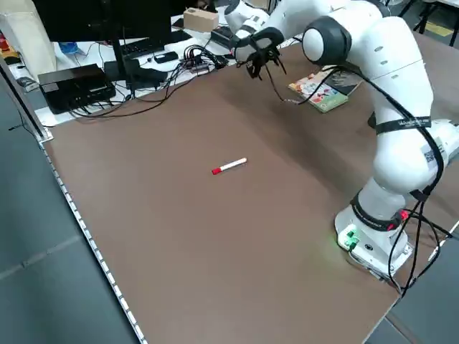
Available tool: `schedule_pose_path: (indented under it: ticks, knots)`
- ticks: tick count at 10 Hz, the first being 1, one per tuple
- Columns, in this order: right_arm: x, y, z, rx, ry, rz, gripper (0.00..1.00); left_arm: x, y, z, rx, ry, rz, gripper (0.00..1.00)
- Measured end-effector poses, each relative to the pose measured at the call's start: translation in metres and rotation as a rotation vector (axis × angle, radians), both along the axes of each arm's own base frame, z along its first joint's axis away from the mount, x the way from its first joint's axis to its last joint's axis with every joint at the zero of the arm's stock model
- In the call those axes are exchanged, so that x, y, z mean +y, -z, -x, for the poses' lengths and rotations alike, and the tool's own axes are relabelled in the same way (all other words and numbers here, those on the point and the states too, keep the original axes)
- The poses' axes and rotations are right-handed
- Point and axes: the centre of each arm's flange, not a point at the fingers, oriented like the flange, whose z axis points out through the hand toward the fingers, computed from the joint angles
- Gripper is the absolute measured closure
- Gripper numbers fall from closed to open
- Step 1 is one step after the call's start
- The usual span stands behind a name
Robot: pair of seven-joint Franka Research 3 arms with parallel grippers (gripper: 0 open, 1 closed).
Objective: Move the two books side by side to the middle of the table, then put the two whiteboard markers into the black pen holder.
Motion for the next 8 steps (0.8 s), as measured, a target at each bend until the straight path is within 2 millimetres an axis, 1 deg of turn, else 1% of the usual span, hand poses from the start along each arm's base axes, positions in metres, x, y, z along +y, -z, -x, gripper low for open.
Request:
schedule_pose_path:
  ticks: [1,3,5,6,7,8]
  knots:
    - [0.0,0.0,0.0,0.002,0.004,-0.002,0.83,0.006,-0.012,-0.001,-0.015,0.01,-0.045,0.0]
    - [-0.002,0.001,-0.001,0.005,0.015,-0.003,0.55,0.012,-0.04,0.002,-0.015,0.017,-0.152,0.0]
    - [-0.011,0.001,-0.004,0.001,0.035,-0.001,0.21,0.02,-0.071,0.007,-0.012,0.028,-0.222,0.0]
    - [-0.024,-0.001,-0.01,-0.006,0.054,0.0,0.04,0.027,-0.091,0.009,-0.031,0.036,-0.259,0.0]
    - [-0.046,-0.006,-0.018,-0.019,0.083,0.0,0.03,0.033,-0.113,0.01,-0.058,0.037,-0.288,0.0]
    - [-0.076,-0.012,-0.028,-0.052,0.086,0.022,0.01,0.042,-0.133,0.012,-0.076,0.029,-0.306,0.0]
